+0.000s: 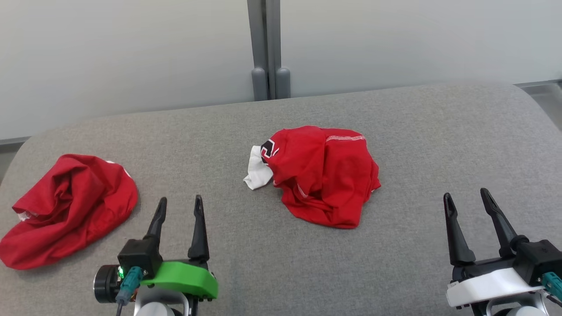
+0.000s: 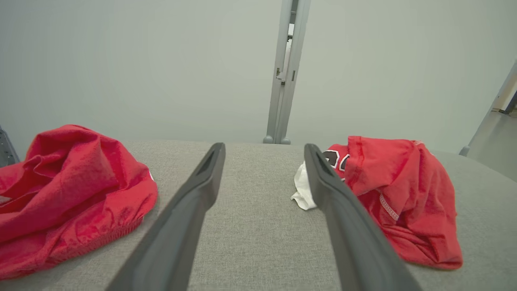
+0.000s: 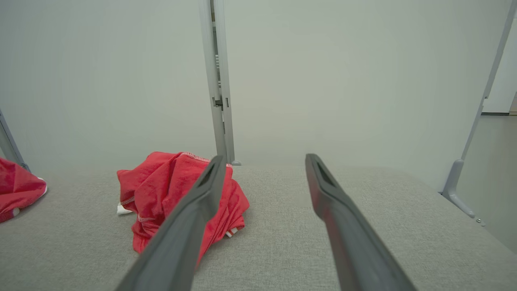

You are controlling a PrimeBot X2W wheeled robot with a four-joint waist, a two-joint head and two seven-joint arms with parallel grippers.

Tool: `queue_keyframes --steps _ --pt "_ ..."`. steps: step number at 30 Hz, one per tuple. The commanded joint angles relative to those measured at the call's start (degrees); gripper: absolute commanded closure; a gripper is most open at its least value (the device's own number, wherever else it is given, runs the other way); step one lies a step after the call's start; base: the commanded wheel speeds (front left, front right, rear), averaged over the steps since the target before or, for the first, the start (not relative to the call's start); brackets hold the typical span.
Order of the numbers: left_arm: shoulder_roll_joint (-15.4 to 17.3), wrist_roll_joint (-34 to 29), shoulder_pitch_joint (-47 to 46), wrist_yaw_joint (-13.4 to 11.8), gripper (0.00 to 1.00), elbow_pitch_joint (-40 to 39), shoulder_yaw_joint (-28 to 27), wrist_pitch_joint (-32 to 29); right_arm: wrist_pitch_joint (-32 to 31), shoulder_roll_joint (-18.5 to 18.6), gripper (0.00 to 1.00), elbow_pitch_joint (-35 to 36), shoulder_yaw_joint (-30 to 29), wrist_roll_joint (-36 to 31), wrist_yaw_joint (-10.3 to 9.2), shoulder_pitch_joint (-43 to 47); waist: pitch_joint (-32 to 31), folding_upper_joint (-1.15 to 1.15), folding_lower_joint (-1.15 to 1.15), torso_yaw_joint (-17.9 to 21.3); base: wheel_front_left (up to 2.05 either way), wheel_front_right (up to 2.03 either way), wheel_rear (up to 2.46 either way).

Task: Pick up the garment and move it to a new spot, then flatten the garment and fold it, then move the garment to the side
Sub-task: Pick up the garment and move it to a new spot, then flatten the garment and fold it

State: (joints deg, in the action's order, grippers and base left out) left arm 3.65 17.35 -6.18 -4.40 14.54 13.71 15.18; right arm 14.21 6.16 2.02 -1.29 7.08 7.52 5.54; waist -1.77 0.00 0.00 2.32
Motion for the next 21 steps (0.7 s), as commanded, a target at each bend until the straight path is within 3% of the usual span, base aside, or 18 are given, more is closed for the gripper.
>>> queue_keyframes --steps 1,8,21 --pt "-0.1 -0.7 1.1 0.6 0.0 -0.2 0.2 0.0 0.1 0.1 0.0 0.0 -0.1 0.5 -0.06 0.6 -0.8 0.0 0.0 0.8 0.0 0.0 0.0" --pt "-0.5 -2.9 2.5 2.7 0.0 1.7 1.8 0.0 0.4 0.9 0.0 -0.7 1.1 1.0 -0.06 0.7 -0.7 0.0 0.0 -0.1 0.0 0.0 0.0" --pt "-0.7 -3.0 1.6 3.0 0.0 3.4 2.4 0.0 0.7 1.0 0.0 -1.2 1.1 0.8 -0.06 0.2 -0.2 0.0 0.0 -2.2 0.0 0.0 0.0"
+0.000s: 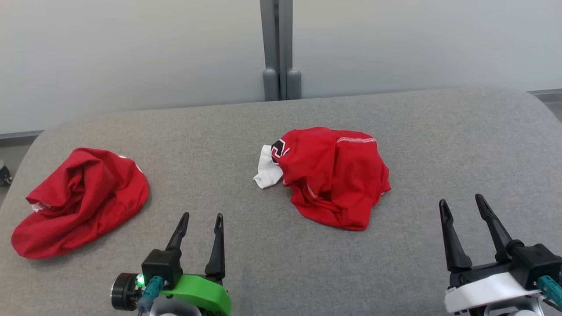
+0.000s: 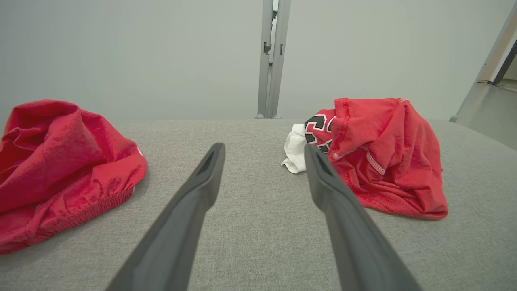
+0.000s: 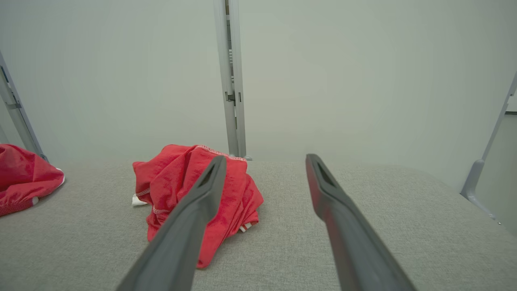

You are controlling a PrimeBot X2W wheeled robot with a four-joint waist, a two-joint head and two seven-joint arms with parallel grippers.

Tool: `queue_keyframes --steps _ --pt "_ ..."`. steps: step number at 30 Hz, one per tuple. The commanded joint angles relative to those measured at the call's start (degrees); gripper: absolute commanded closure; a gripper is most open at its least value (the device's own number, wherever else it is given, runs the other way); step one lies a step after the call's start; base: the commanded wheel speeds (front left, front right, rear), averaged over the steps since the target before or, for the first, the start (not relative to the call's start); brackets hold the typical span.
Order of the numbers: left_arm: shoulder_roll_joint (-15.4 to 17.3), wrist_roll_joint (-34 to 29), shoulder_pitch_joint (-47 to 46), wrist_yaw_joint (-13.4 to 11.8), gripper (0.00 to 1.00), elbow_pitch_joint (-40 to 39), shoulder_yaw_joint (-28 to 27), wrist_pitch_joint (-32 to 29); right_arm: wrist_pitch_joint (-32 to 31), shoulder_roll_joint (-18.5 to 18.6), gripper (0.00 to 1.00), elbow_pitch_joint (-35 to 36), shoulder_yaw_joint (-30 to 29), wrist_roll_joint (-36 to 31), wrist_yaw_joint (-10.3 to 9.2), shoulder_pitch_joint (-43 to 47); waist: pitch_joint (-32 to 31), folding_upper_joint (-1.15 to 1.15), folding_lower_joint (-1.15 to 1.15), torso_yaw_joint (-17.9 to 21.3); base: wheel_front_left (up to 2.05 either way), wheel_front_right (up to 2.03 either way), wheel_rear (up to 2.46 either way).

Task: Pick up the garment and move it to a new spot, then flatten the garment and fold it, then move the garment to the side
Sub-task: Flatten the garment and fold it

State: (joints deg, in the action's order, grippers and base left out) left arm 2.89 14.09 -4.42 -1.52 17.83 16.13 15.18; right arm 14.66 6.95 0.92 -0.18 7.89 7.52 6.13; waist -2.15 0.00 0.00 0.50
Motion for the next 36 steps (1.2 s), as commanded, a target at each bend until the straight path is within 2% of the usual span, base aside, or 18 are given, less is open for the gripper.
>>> queue_keyframes --steps 1,9,14,25,33,34,35,36 --pt "0.0 0.4 -0.5 0.1 0.0 0.1 0.2 0.0 0.2 0.3 0.0 -0.3 0.2 -0.1 -0.06 -0.6 0.4 0.0 0.0 -0.6 0.0 0.0 0.0" --pt "0.1 1.7 -3.8 -0.6 0.0 -0.3 4.3 0.0 -4.1 2.9 0.0 -3.8 6.6 1.2 -0.06 -5.5 4.1 0.0 0.0 -3.8 0.0 0.0 0.0" --pt "0.1 2.9 -6.8 -1.1 0.0 -0.8 7.3 0.0 -7.3 4.6 0.0 -9.3 10.9 3.7 -0.07 -12.1 7.5 0.0 0.0 -6.9 0.0 0.0 0.0" --pt "0.1 4.8 -10.1 -2.5 0.0 -1.5 11.2 0.0 -9.7 6.5 0.0 -22.7 14.2 11.4 -0.06 -25.3 12.1 0.0 0.0 -13.9 0.0 0.0 0.0" --pt "0.1 5.4 -10.6 -3.2 0.0 -2.0 11.7 0.0 -8.8 7.7 0.0 -29.2 15.6 14.9 -0.06 -30.8 13.8 0.0 0.0 -16.4 0.0 0.0 0.0" --pt "0.1 5.5 -10.6 -3.1 0.0 -2.0 11.8 0.0 -8.7 7.7 0.12 -29.8 16.1 15.5 -0.06 -31.2 13.8 0.0 0.0 -16.6 0.0 0.0 0.0" --pt "0.1 5.6 -10.5 -3.1 0.0 -1.9 11.8 0.0 -8.4 8.0 0.67 -30.2 16.8 15.7 -0.06 -31.6 13.7 0.0 0.0 -16.6 0.0 0.0 0.0" --pt "0.1 5.6 -10.3 -3.2 0.0 -1.8 11.8 0.0 -8.0 8.3 1.0 -30.5 17.3 15.8 -0.06 -31.9 13.6 0.0 0.0 -16.6 0.0 0.0 0.0"
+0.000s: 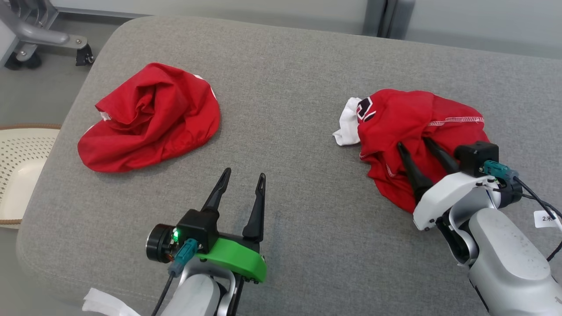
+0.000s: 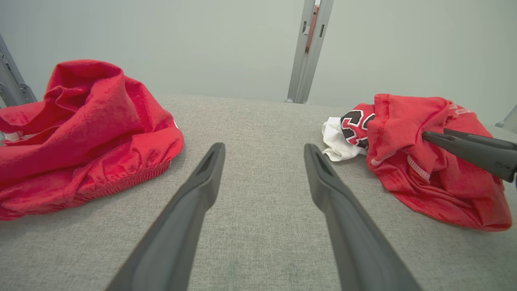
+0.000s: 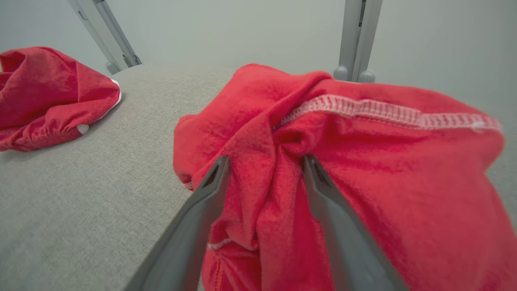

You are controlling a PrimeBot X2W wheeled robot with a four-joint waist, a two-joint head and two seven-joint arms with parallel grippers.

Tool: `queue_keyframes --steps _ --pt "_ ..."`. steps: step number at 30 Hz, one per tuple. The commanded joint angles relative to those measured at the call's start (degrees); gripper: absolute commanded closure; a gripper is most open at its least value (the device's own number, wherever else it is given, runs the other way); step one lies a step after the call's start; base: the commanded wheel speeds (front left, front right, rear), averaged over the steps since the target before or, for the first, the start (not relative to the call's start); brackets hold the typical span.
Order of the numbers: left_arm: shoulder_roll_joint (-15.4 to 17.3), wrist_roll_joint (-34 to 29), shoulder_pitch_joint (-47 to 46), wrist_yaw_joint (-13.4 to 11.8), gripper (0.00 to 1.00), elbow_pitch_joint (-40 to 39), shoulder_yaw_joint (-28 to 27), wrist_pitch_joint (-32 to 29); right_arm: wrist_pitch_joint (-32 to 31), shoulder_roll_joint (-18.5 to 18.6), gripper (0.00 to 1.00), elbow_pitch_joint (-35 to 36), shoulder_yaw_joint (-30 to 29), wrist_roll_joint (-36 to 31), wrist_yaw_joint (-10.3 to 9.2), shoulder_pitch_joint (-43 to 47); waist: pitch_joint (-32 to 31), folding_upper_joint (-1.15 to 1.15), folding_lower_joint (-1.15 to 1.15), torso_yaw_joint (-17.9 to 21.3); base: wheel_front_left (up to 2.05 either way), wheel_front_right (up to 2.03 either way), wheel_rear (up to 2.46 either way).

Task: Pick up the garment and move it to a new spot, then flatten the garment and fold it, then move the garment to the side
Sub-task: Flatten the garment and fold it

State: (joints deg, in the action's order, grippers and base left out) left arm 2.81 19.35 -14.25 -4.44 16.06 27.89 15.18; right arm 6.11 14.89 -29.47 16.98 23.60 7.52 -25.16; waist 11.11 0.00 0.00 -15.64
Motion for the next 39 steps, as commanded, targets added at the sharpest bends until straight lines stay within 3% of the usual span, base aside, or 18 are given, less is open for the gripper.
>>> queue_keyframes --steps 1,10,18,22,25,29,31,32,33,35,39 --pt "0.2 0.4 -0.4 -0.2 0.0 0.1 0.0 0.0 1.3 0.6 1.0 -0.3 0.8 0.2 -0.06 -1.0 0.0 0.0 0.0 -0.5 0.0 0.0 0.0" --pt "0.2 1.7 0.7 -0.2 0.0 0.8 0.5 0.0 6.4 1.2 1.0 3.8 4.1 2.6 -0.06 -4.7 -3.7 0.0 0.0 0.4 0.0 0.0 0.0" --pt "0.2 2.4 2.1 -0.5 0.0 1.0 -0.8 0.0 7.9 0.5 1.0 17.3 3.1 10.0 -0.06 -10.5 -6.2 0.0 0.0 2.3 0.0 0.0 0.0" --pt "0.2 2.6 3.0 -0.4 0.0 0.9 -1.8 0.0 7.6 1.6 1.0 24.0 -0.9 14.5 -0.06 -10.7 -6.8 0.0 0.0 4.1 0.0 0.0 0.0" --pt "0.2 2.7 3.3 -0.3 0.0 0.6 -2.1 0.0 4.9 2.9 1.0 26.1 -6.3 17.6 -0.07 -5.7 -7.0 0.0 0.0 5.7 0.0 0.0 0.0" --pt "0.2 2.8 3.8 -0.3 0.0 0.6 -2.0 0.0 -0.3 4.2 1.0 22.9 -14.7 20.6 -0.07 4.5 -6.9 0.0 0.0 8.0 0.0 0.0 0.0" --pt "0.2 2.7 3.9 -0.2 0.0 0.8 -1.8 0.0 -2.2 4.5 1.0 18.0 -19.3 20.4 -0.04 9.6 -6.9 0.0 0.0 9.1 0.0 0.0 0.0" --pt "0.2 2.5 3.9 -0.1 0.0 1.0 -1.6 0.0 -3.6 4.5 0.4 13.9 -22.1 19.0 -0.04 12.2 -7.0 0.0 0.0 9.6 0.0 0.0 0.0" --pt "0.2 2.4 3.9 -0.1 0.0 1.2 -1.6 0.0 -4.5 4.4 0.0 11.0 -23.7 18.1 -0.02 13.3 -7.1 0.0 0.0 10.0 0.0 0.0 0.0" --pt "0.2 2.2 3.6 -0.2 0.0 1.6 -1.8 0.0 -5.8 3.1 0.0 3.0 -30.3 13.6 -0.02 14.3 -7.3 0.0 0.0 11.1 0.0 0.0 0.0" --pt "0.2 2.0 3.5 -0.2 0.0 1.6 -2.3 0.0 -3.8 0.8 0.0 3.4 -33.2 11.1 -0.02 13.6 -7.8 0.0 0.0 12.4 0.0 0.0 0.0"
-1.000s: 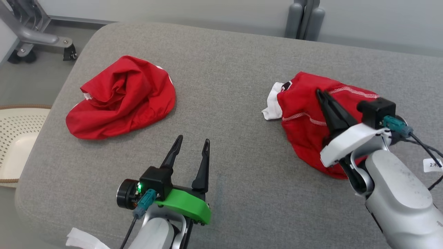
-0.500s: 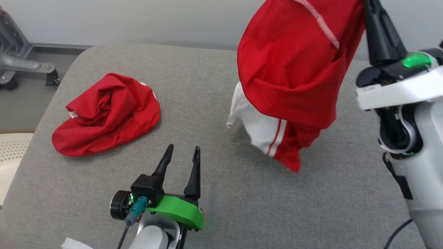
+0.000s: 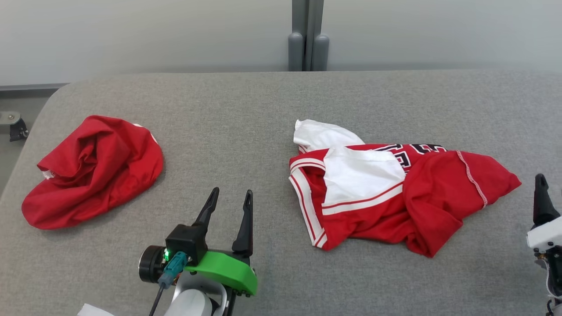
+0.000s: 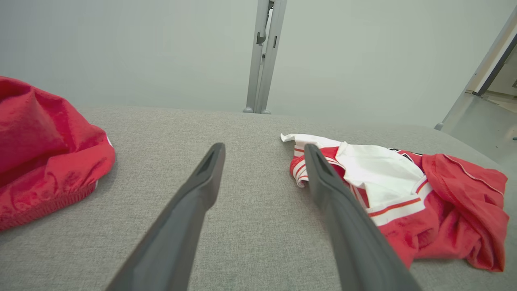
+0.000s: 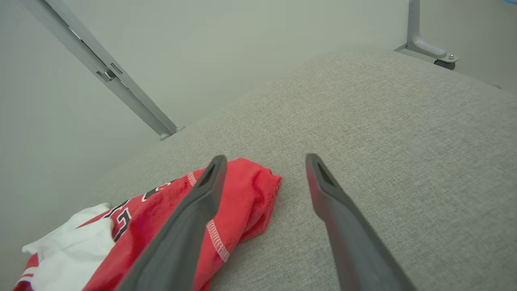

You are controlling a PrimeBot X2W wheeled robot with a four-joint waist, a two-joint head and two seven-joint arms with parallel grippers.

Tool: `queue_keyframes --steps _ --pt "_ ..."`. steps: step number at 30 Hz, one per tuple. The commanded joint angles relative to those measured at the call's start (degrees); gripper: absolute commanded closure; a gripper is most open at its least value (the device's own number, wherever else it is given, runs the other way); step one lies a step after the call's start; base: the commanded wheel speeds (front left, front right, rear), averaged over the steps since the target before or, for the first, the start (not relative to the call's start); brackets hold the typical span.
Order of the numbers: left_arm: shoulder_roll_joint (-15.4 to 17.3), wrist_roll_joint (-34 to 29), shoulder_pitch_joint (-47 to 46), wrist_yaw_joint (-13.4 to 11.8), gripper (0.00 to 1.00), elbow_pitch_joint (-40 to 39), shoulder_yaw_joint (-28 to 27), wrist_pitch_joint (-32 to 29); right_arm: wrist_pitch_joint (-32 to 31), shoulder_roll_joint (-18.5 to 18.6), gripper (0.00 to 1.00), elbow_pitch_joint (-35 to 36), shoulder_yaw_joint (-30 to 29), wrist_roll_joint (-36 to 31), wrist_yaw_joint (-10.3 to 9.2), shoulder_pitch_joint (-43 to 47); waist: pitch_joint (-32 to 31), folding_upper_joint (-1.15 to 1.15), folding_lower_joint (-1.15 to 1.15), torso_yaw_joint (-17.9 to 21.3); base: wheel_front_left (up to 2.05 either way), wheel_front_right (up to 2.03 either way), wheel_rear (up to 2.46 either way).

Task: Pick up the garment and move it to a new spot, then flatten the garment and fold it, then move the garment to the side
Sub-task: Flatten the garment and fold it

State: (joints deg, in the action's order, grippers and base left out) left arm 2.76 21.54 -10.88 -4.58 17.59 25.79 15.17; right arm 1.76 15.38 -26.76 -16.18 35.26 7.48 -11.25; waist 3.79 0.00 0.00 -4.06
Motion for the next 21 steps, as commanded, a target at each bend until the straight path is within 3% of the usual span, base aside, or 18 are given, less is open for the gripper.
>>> queue_keyframes --steps 1,12,21 --pt "0.2 -0.2 0.3 0.0 0.0 0.1 -0.3 0.0 1.4 0.4 0.0 1.9 0.3 -1.4 0.01 -0.1 -0.7 0.0 0.0 1.1 0.0 0.0 0.0" --pt "0.2 1.8 1.4 -0.4 0.0 -2.0 -0.4 0.0 9.2 -1.9 0.0 24.7 10.1 -7.2 0.0 9.1 -3.5 0.0 0.0 2.2 0.0 0.0 0.0" --pt "0.2 3.1 2.4 -0.5 0.0 -2.9 -0.3 0.0 11.0 -6.3 0.0 29.8 14.4 -12.7 0.0 17.1 -4.0 0.0 0.0 1.9 0.0 0.0 0.0"
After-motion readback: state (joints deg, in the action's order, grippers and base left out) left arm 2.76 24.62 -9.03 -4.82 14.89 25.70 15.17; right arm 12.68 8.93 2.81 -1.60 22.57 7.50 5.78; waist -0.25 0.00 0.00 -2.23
